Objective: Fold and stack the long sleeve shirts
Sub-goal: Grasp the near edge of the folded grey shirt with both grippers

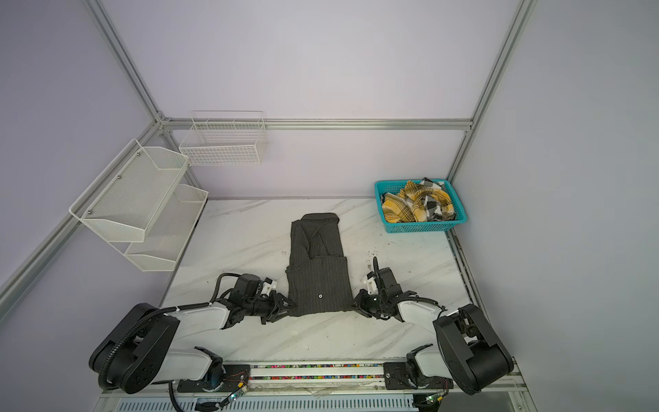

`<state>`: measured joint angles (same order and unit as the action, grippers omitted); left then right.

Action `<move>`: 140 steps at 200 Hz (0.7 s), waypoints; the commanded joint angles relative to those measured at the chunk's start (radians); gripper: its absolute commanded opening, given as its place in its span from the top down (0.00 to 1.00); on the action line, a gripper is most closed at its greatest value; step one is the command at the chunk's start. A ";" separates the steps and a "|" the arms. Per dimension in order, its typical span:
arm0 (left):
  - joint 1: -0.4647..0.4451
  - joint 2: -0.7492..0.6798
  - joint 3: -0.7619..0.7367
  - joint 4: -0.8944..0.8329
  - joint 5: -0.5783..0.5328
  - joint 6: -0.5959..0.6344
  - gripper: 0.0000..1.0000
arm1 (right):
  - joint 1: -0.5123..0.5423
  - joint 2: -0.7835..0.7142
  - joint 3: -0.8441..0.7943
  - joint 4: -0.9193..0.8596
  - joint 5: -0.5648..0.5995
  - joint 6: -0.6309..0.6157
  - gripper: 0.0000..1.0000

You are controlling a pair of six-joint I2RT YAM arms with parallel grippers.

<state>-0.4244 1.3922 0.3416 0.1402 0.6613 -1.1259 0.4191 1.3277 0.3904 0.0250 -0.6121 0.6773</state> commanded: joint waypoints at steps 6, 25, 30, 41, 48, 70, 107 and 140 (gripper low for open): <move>-0.048 0.100 0.000 -0.115 -0.112 -0.030 0.67 | 0.003 -0.004 -0.028 -0.092 0.056 0.006 0.81; -0.074 0.125 0.017 -0.107 -0.114 -0.035 0.75 | 0.002 -0.019 -0.036 -0.090 0.056 0.014 0.82; -0.077 0.126 0.016 -0.107 -0.116 -0.038 0.79 | 0.002 -0.018 -0.033 -0.091 0.057 0.013 0.83; -0.077 0.117 0.012 -0.114 -0.124 -0.047 0.88 | 0.002 -0.019 -0.025 -0.102 0.058 0.009 0.84; -0.076 0.107 0.010 -0.126 -0.134 -0.049 0.89 | 0.001 -0.024 -0.020 -0.112 0.063 0.004 0.85; -0.077 0.057 0.006 -0.156 -0.134 -0.049 0.82 | 0.001 -0.048 -0.008 -0.130 0.075 0.006 0.87; -0.077 -0.042 -0.001 -0.235 -0.152 -0.047 0.74 | 0.002 -0.044 0.009 -0.142 0.085 0.006 0.88; -0.086 -0.028 -0.007 -0.231 -0.142 -0.058 0.73 | 0.002 -0.039 0.008 -0.142 0.088 0.007 0.88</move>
<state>-0.4995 1.3434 0.3782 0.0261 0.5751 -1.1687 0.4191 1.2854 0.3950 -0.0505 -0.5610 0.6834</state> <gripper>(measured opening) 0.273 0.120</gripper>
